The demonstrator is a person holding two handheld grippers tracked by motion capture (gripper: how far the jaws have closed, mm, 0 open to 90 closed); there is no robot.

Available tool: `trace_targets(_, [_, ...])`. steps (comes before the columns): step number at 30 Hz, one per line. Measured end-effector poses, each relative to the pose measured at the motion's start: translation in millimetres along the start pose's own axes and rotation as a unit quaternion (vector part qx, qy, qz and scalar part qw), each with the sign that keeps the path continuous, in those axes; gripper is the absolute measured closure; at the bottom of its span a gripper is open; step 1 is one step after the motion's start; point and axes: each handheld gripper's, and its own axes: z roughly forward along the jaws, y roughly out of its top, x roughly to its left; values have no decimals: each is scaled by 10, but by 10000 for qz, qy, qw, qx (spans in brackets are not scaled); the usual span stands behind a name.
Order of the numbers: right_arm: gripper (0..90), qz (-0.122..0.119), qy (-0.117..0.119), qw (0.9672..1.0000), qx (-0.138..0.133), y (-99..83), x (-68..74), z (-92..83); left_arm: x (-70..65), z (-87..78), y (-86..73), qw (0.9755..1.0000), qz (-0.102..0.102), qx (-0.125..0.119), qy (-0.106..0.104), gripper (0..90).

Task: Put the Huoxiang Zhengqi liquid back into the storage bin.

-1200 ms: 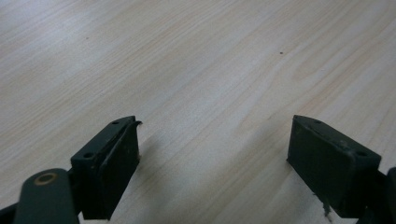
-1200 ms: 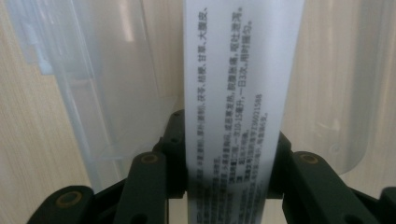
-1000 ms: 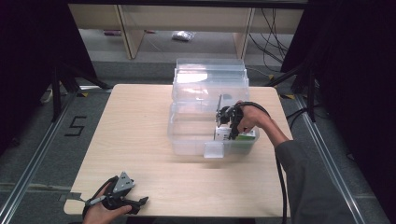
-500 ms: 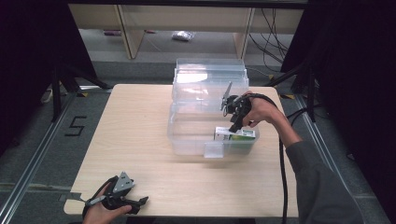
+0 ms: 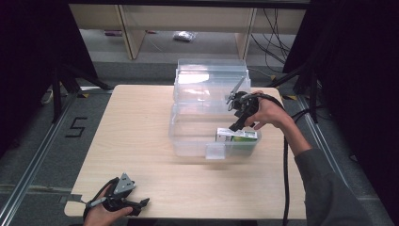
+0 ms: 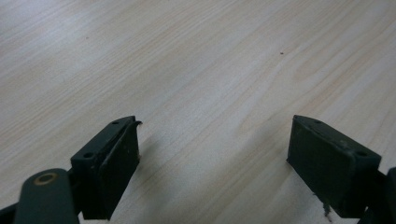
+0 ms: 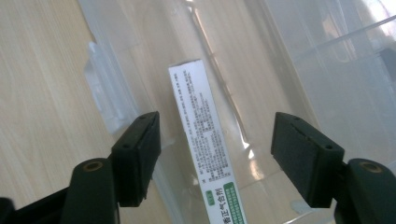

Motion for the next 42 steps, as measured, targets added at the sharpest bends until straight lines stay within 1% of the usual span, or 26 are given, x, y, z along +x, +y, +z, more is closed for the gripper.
trace_targets(1, [331,84,41,9999,-39,-12,6,-11,0,1,-1,10000,2,-13,-1,161])
trace_targets(4, [317,183,27,9995,-248,-51,8,-33,-1,1,1,10000,-4,4,4,161])
trace_targets(6, [300,301,-22,9990,-333,-76,22,-43,-2,0,0,10000,0,5,1,161])
trace_targets(7, [297,319,2,9988,-368,-89,29,-42,-2,0,1,10000,0,9,1,161])
trace_targets(11, [274,424,-112,9979,-472,-134,64,-61,-1,-1,1,10000,8,12,2,161])
trace_targets(13, [274,541,-103,9966,-608,-166,87,-82,-1,-2,2,10000,11,23,-11,161])
trace_targets(15, [270,533,-57,9961,-697,-201,112,-92,-2,0,0,10000,4,2,2,161])
trace_targets(16, [265,467,-86,9958,-782,-222,108,-92,-1,-1,1,10000,7,14,1,161])
trace_targets(19, [257,632,-68,9938,-915,-296,162,-118,-2,0,2,10000,1,15,-5,161])
trace_targets(23, [236,697,-132,9913,-1105,-395,228,-140,1,-6,4,10000,22,40,-11,161])
trace_targets(24, [234,653,-116,9908,-1181,-424,227,-142,1,-7,3,10000,5,32,-19,161])
trace_targets(25, [237,715,-68,9900,-1213,-458,238,-147,2,-7,2,10000,12,41,-14,161])
trace_targets(26, [235,746,-114,9893,-1251,-495,241,-157,2,-6,2,10000,18,42,-11,161])
trace_targets(29, [229,843,-178,9865,-1393,-591,275,-163,-2,-3,2,10000,16,22,2,161])
trace_targets(30, [229,889,-170,9846,-1497,-617,299,-153,1,-4,4,10000,21,43,-7,161])
trace_targets(31, [227,921,-195,9850,-1446,-643,322,-166,-2,-2,3,10000,14,19,7,161])
trace_targets(32, [228,856,-193,9839,-1556,-663,334,-153,-2,-1,4,10000,12,22,8,161])
trace_targets(33, [228,953,-119,9844,-1473,-680,364,-165,-3,-1,5,10000,13,27,8,161])
trace_targets(35, [227,928,-122,9836,-1544,-706,401,-145,-4,0,4,10000,15,26,3,161])
trace_targets(36, [228,823,-84,9849,-1520,-718,399,-148,-2,-1,4,10000,15,27,7,161])
trace_targets(37, [227,910,-61,9848,-1476,-722,421,-137,-1,-2,3,10000,13,23,14,161])
trace_targets(38, [225,882,-87,9854,-1455,-729,426,-142,0,-3,2,10000,16,22,16,161])
trace_targets(39, [226,912,-104,9835,-1559,-730,448,-121,-1,-3,1,10000,3,16,16,161])
trace_targets(40, [227,759,-65,9856,-1511,-736,434,-137,-1,-4,2,10000,12,23,14,161])
trace_targets(41, [225,889,-63,9845,-1507,-739,459,-136,2,-6,5,10000,25,43,3,161])
trace_targets(42, [224,833,-137,9838,-1583,-740,460,-130,1,-12,7,10000,20,76,4,161])
